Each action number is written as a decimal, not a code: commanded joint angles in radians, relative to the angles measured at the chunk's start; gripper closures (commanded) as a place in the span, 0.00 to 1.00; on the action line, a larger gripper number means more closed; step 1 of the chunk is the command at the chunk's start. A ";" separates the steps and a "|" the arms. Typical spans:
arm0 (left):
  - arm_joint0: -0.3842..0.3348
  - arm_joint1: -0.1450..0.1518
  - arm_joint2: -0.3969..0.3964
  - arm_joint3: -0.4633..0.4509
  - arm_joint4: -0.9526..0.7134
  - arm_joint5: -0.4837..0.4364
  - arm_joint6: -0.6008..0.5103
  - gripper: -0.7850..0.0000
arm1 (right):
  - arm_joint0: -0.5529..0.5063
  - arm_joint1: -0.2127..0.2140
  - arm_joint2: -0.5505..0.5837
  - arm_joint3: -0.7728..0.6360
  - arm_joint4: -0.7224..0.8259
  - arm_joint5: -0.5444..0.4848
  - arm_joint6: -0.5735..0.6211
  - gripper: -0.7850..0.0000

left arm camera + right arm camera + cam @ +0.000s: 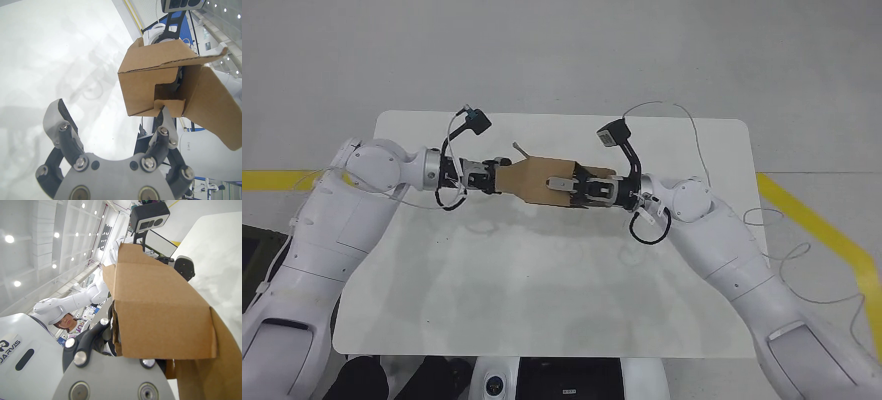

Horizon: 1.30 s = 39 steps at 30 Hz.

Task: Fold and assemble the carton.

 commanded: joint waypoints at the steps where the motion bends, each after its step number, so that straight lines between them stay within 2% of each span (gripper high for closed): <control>1: 0.001 0.000 0.001 -0.006 -0.002 -0.003 -0.006 0.00 | 0.002 -0.003 0.000 0.007 0.003 0.000 0.006 1.00; 13: 0.011 0.003 -0.001 -0.027 0.000 -0.006 -0.021 0.00 | 0.003 -0.019 0.007 0.035 0.019 -0.002 0.044 1.00; 24: -0.026 -0.002 -0.012 0.092 0.034 0.010 0.034 0.00 | -0.064 0.010 0.080 0.025 0.075 0.063 0.194 1.00; 30: -0.050 -0.013 0.000 0.131 0.043 0.033 0.073 0.00 | -0.098 0.011 0.072 -0.009 0.106 0.116 0.277 1.00; 34: -0.053 -0.022 0.022 0.121 0.051 0.036 0.074 0.00 | -0.093 0.002 0.053 -0.014 0.103 0.125 0.282 1.00; 39: -0.047 -0.025 0.034 0.095 0.029 -0.005 0.031 0.00 | -0.079 -0.008 0.052 0.005 0.087 0.099 0.248 1.00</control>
